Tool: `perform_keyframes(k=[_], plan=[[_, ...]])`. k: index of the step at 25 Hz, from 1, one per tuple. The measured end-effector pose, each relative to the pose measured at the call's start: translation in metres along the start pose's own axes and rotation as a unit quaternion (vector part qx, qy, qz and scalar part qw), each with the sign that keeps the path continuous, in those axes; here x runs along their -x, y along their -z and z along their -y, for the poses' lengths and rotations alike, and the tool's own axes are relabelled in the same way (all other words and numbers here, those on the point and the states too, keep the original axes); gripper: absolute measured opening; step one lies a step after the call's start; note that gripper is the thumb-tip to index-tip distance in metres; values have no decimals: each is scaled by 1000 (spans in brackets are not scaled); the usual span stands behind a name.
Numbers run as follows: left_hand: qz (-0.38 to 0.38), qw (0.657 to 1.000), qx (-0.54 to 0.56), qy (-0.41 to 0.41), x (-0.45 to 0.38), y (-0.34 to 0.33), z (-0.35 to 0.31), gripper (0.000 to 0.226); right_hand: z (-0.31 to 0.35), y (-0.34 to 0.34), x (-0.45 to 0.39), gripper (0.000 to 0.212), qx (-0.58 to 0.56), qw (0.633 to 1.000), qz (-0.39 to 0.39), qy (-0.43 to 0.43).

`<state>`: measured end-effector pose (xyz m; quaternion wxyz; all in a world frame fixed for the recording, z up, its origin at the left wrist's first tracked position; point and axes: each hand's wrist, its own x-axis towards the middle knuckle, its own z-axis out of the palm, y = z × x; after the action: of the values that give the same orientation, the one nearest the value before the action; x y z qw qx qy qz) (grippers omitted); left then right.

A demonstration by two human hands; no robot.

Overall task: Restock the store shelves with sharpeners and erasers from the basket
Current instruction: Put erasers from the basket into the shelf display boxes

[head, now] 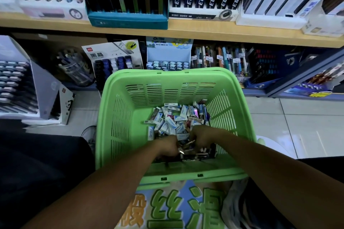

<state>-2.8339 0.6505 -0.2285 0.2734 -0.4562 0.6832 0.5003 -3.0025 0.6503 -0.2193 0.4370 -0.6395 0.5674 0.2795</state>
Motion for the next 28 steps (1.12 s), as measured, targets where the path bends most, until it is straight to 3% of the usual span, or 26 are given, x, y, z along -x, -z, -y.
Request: perform_keyframes(k=[3, 7, 9, 11, 14, 15, 17, 19, 21, 24, 28], plan=[[-17, 996, 92, 5, 2, 9, -7, 9, -6, 17, 5, 24, -26, 1000, -13, -1], [-14, 967, 250, 43, 1, 13, -5, 5, -9, 16, 9, 47, -52, 999, -8, 4], [14, 923, 380, 64, -2, 11, -5, 14, -8, 19, 13, 49, -170, 985, -13, -7], [65, 870, 485, 59, -3, 10, -9, 37, -3, 25, 22, 39, -328, 944, -32, -6], [47, 814, 575, 58, -6, 9, -16, 43, 6, 26, 29, 26, -412, 911, -19, 24], [25, 818, 572, 63, -7, 8, -17, 35, 7, 24, 28, 22, -415, 909, -10, 23], [0, 857, 511, 67, -6, 7, -14, 25, 8, 19, 21, 17, -333, 943, -13, 5], [-8, 902, 425, 73, -3, 9, -9, 20, 3, 13, 13, 10, -85, 995, -44, -19], [-18, 926, 365, 90, -1, 13, -3, 15, 2, 6, 10, 17, 80, 995, -44, -43], [-12, 942, 320, 96, 1, 15, -1, 10, -1, -2, 5, 47, 100, 994, 24, -48], [-14, 972, 221, 74, 2, 9, -6, 9, -3, -10, -4, 69, 45, 996, 63, -38]])
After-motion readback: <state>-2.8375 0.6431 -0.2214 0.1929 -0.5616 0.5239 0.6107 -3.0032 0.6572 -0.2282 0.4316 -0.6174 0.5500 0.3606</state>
